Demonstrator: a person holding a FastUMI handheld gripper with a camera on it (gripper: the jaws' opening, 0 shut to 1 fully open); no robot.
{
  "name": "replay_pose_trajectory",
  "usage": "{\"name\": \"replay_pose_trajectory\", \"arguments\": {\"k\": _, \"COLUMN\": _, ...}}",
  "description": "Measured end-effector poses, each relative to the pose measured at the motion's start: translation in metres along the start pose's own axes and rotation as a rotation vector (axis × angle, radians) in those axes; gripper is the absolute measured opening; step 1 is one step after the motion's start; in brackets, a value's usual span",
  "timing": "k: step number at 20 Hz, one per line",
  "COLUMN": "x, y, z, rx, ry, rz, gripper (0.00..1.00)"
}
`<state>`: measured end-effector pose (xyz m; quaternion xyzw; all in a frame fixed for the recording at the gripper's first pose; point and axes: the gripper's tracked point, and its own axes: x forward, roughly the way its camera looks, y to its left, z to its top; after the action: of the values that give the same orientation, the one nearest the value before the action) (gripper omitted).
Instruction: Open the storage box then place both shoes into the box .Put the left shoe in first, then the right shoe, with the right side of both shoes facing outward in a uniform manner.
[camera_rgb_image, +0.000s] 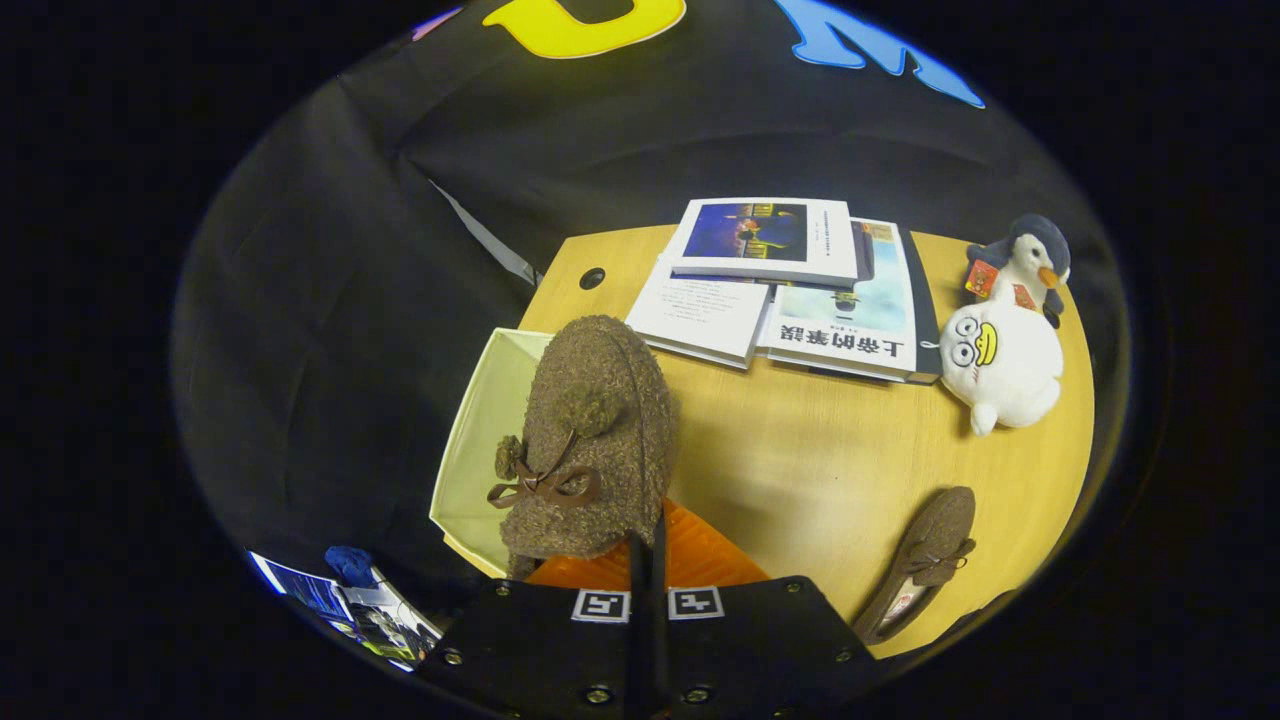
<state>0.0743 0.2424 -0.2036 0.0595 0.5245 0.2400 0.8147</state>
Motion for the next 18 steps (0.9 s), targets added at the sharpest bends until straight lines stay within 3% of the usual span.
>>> {"name": "replay_pose_trajectory", "arguments": {"k": 10, "x": 0.028, "y": 0.077, "z": 0.030, "rx": -0.102, "ry": 0.013, "rz": 0.061, "gripper": 0.00}}
{"name": "replay_pose_trajectory", "arguments": {"k": 18, "x": 0.080, "y": 0.105, "z": 0.012, "rx": -0.145, "ry": 0.092, "rz": 0.031, "gripper": 0.00}}
